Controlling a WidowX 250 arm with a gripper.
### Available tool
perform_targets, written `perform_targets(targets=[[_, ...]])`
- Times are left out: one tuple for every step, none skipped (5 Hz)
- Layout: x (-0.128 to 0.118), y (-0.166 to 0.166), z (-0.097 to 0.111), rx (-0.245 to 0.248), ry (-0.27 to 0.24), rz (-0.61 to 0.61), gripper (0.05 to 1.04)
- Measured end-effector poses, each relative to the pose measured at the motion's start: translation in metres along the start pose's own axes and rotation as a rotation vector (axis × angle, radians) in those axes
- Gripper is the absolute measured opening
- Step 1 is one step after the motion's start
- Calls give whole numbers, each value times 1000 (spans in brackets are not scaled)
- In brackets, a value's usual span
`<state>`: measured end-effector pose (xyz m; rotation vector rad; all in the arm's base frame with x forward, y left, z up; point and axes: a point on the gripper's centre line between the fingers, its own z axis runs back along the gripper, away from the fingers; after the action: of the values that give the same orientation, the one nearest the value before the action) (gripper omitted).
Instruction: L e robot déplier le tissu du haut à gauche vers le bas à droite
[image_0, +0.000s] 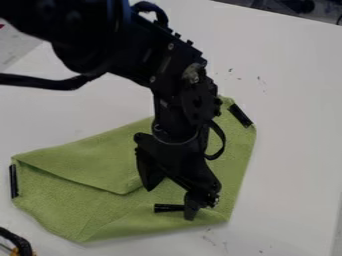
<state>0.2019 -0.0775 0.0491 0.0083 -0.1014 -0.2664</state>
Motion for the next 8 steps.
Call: perform_targets(targets=[[-2, 0, -5, -1, 17, -11, 999], [3, 18, -14, -7, 12, -48, 999], [14, 41, -30, -33, -6, -94, 999], [29, 59, -35, -41, -24, -143, 999], [34, 65, -39, -52, -31, -165, 965], [36, 66, -39, -45, -47, -152, 834], [35, 65, -40, -46, -51, -146, 521], [35, 61, -43, -51, -50, -156, 250]])
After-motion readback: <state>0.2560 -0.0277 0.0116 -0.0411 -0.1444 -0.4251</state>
